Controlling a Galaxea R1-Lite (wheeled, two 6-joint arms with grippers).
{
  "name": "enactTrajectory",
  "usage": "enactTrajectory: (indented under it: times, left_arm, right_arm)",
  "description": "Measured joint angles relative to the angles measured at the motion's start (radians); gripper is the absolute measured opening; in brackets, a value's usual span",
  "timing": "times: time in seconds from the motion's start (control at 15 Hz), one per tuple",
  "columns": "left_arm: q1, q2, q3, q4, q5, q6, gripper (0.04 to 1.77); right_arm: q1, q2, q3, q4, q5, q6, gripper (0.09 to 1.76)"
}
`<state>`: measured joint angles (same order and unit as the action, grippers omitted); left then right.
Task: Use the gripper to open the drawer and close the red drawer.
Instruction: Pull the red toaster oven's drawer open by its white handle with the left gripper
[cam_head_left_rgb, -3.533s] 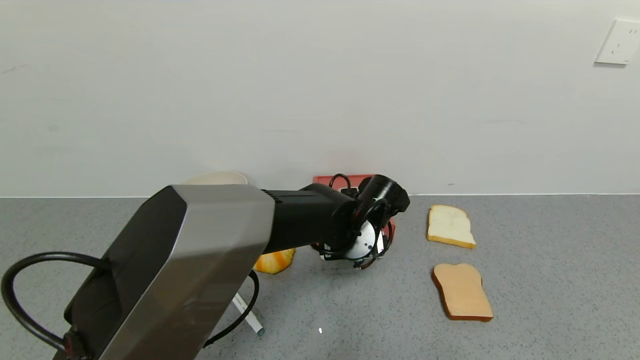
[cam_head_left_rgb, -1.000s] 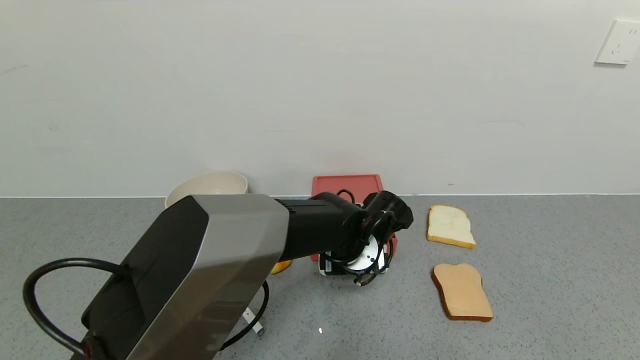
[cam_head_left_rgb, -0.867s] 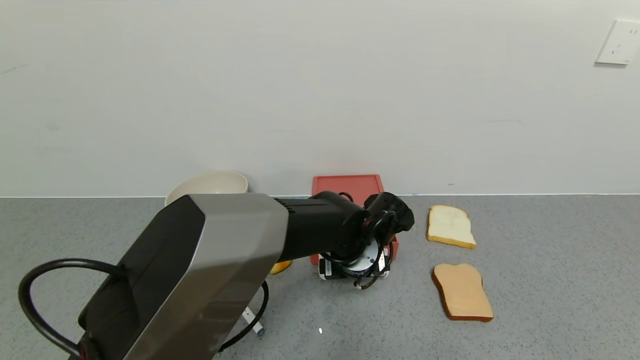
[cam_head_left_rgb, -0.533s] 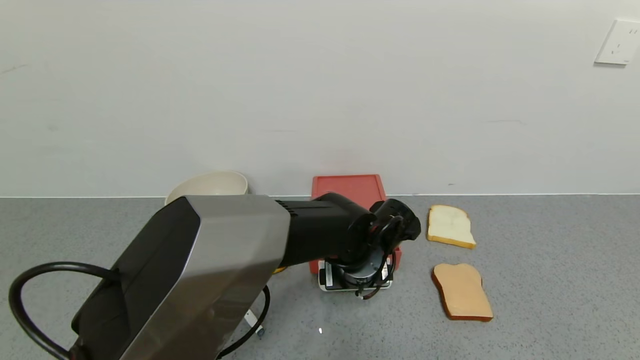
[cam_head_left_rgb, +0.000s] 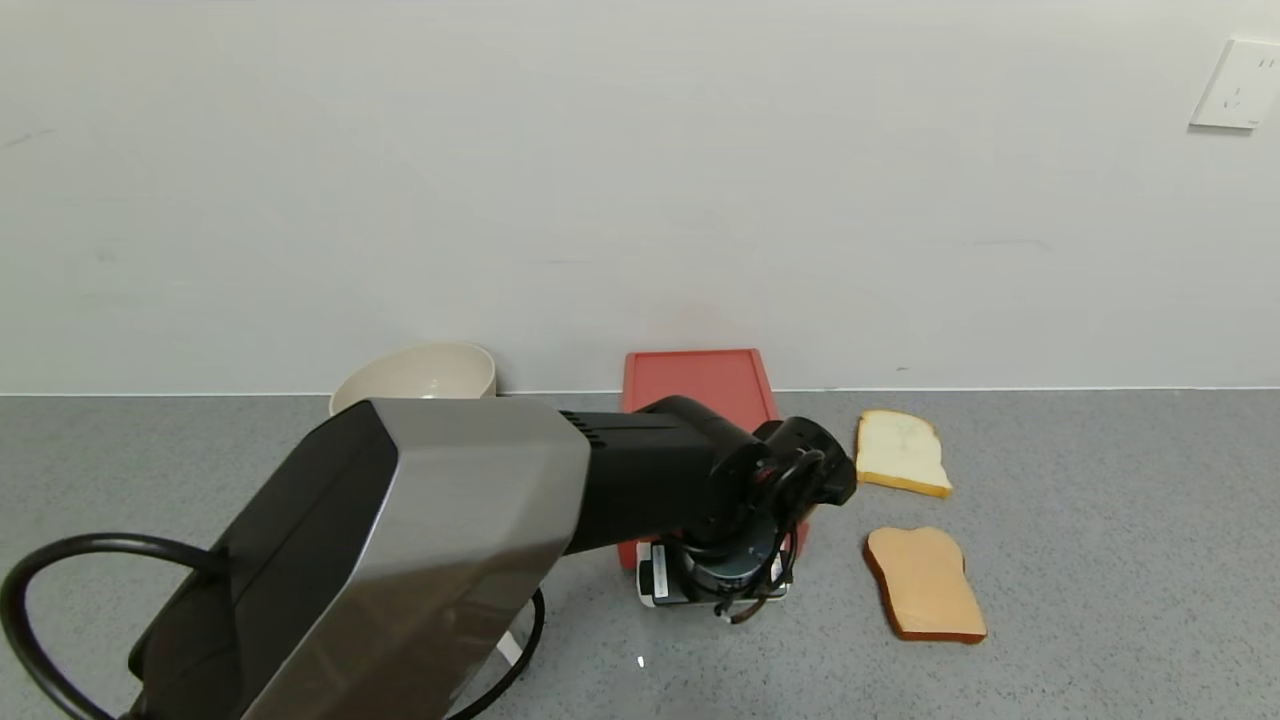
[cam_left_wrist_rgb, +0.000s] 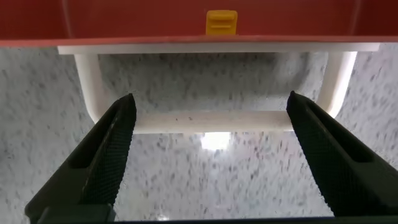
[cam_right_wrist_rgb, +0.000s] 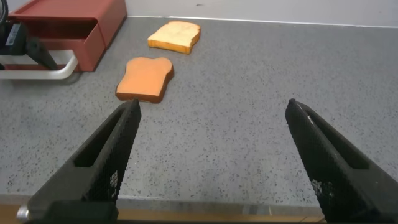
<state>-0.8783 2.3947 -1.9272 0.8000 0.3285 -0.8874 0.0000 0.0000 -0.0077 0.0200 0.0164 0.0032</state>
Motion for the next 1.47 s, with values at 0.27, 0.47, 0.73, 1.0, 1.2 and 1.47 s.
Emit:
enactTrajectory:
  times: [0.27,0.47,0.73,1.0,1.2,1.47]
  left_arm:
    - [-0.018,-0.013,0.039,-0.003,-0.004,-0.022,1.72]
    - [-0.029,-0.023,0.061,-0.001,-0.01,-0.029,1.72]
    - [-0.051,-0.037,0.096,0.003,-0.031,-0.036,1.72]
    - [-0.076,-0.055,0.131,0.02,-0.044,-0.037,1.72]
    - [-0.083,-0.069,0.152,0.016,-0.061,-0.036,1.72]
    - [-0.091,-0.08,0.167,0.019,-0.064,-0.048,1.72]
  right_arm:
    - [0.0,0.0,0.0,0.0,0.0,0.0,1.71]
    - [0.0,0.0,0.0,0.0,0.0,0.0,1.71]
    - [0.0,0.0,0.0,0.0,0.0,0.0,1.71]
    - [0.0,0.0,0.0,0.0,0.0,0.0,1.71]
    - [0.0,0.0,0.0,0.0,0.0,0.0,1.71]
    - [0.0,0.0,0.0,0.0,0.0,0.0,1.71]
